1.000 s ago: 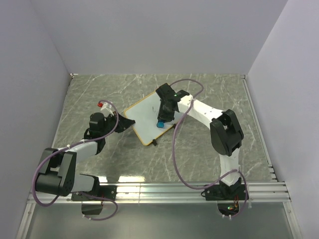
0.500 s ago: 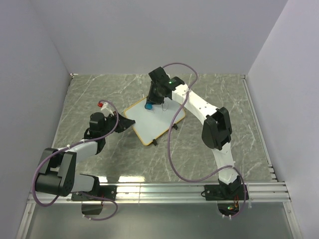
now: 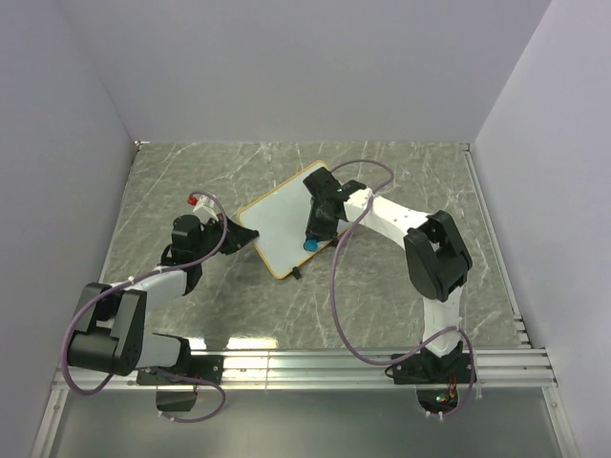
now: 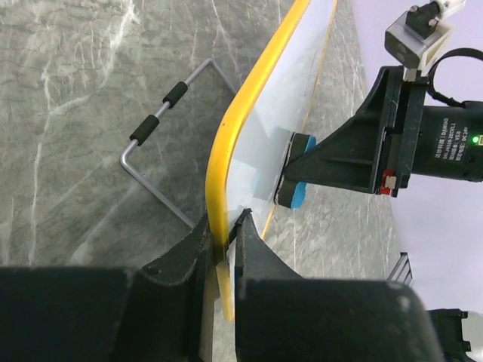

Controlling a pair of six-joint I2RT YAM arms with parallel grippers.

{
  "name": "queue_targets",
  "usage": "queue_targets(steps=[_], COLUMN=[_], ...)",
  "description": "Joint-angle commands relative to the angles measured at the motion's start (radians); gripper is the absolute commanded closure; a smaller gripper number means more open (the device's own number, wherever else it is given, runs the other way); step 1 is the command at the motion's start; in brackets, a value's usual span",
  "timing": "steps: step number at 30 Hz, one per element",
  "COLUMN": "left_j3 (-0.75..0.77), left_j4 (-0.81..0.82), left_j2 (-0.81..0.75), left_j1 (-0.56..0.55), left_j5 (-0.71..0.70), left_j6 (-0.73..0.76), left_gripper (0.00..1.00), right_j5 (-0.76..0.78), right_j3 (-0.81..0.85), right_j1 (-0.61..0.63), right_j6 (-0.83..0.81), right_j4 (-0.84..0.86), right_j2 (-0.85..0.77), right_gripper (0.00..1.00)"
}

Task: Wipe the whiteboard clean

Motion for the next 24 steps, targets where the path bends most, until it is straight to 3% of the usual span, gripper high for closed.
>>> queue_targets(steps=[1,8,11,17,20,24], left_j3=[-0.006,-0.006,-0.004,0.002,0.005,0.011], left_j4=[-0.111,-0.105,-0.118,-0.13,-0.138,-0.145], left_j2=[0.046,0.053,0.046,0.029,0.027,0.026], left_j1=[-0.009,-0.007,-0.007,-0.007,-0.007,-0.007], left_j5=[-0.082,-0.073,-0.074,-0.076,-0.07,-0.06], left_j6=[0.091,0.088,0.089,0.089,0.088,0.086], left_gripper=[1.0,1.0,1.0,1.0,1.0,1.0], right_j5=[0.052,0.065,0.074,0.071,0.06,0.036], right_j3=[-0.026,0.203,0.373,0.5,0.456,0.175], right_j1=[-0.003,-0.009,-0.018,-0.038,-0.052,-0.072], right_j6=[0.004,-0.001,0.006,0.022,0.044,0.097], right_j4=[0.006,-0.038,-0.055,-0.078,-0.071,0.029], right_j2=[0.035,0.087,0.117,0.175,0.164,0.082], right_gripper=[1.0,1.0,1.0,1.0,1.0,1.0])
